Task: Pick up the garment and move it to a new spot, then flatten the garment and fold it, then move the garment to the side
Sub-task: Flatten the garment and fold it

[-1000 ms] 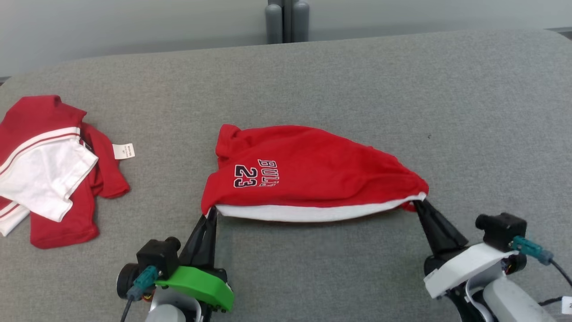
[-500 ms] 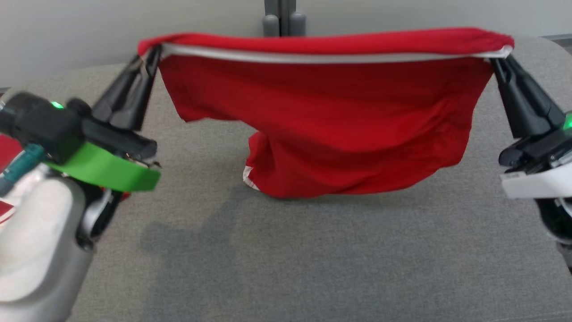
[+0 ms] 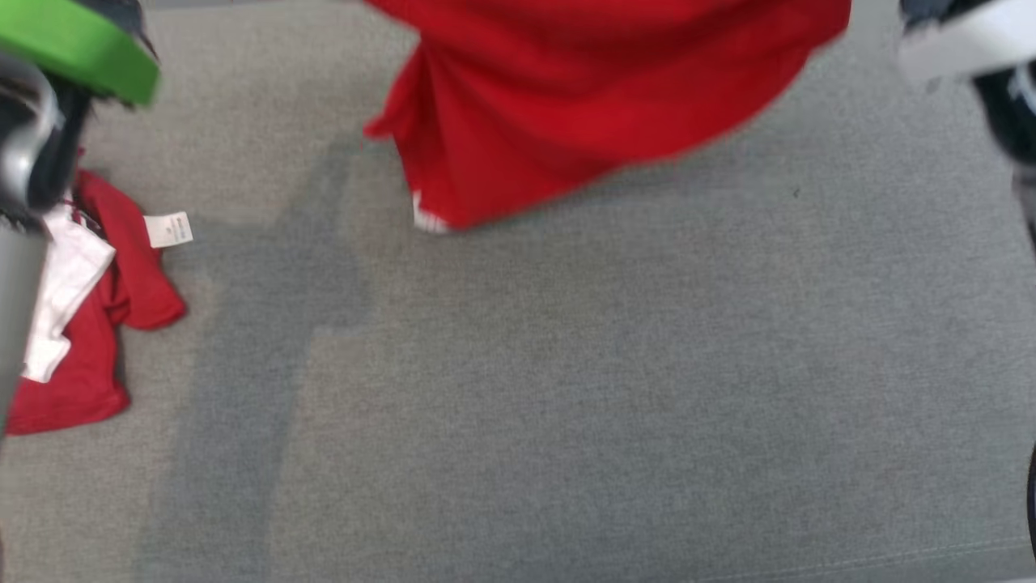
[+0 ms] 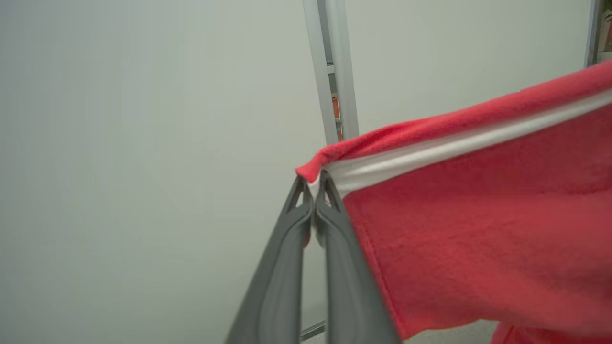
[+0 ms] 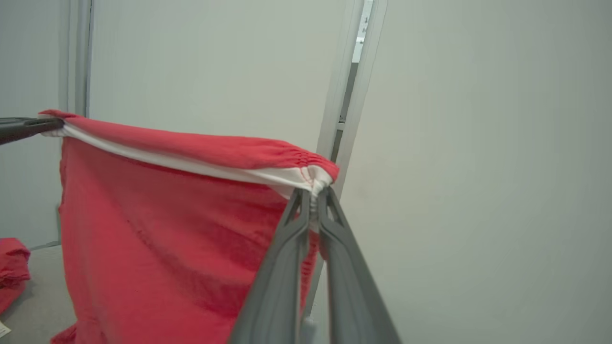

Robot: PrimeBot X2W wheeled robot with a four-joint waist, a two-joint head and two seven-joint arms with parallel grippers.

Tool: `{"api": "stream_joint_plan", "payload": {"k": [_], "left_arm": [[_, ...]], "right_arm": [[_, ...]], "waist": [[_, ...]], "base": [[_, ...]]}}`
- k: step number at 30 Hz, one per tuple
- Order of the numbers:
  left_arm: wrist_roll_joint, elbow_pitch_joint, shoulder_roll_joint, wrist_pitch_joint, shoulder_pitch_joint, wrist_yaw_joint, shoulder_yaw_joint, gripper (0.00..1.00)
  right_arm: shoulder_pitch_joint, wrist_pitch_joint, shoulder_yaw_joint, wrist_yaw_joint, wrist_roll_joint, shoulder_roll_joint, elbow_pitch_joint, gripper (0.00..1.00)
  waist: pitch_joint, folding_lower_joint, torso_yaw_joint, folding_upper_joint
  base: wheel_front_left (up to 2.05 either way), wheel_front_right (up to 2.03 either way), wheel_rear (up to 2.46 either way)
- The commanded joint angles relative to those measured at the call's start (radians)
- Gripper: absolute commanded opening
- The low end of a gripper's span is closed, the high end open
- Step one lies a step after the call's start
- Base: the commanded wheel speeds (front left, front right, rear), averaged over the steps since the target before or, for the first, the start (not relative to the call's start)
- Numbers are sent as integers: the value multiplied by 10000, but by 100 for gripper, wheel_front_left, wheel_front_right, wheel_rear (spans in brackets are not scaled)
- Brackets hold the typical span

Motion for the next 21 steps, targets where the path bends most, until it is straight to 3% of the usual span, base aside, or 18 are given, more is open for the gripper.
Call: {"api": "stream_joint_plan", "payload": {"k": [1, 5, 9, 14, 21], "left_arm": [[386, 365, 105, -519, -710, 247, 227, 0], [633, 1160, -206, -1707, -1578, 544, 541, 0], [550, 1658, -465, -2085, -998, 486, 565, 0], [130, 2550, -893, -2256, 2023, 429, 476, 0], [-37, 3193, -1850, -2259, 6097, 621, 1084, 0]], "right_arm": [[-788, -503, -228, -39, -442, 70, 440, 0], [-2081, -1425, -487, -42, -1430, 436, 1442, 0], [-1780, -1636, -371, -52, -1619, 626, 2115, 0], [838, -1699, 577, -64, -1040, 540, 2517, 0], [4770, -1703, 874, -75, -226, 625, 2406, 0]], "waist": [[805, 0, -17, 0], [839, 0, 125, 0], [530, 0, 278, 0], [-104, 0, 352, 0], [-970, 0, 349, 0]], "base": [[0, 0, 0], [0, 0, 0], [0, 0, 0], [0, 0, 0], [0, 0, 0]]}}
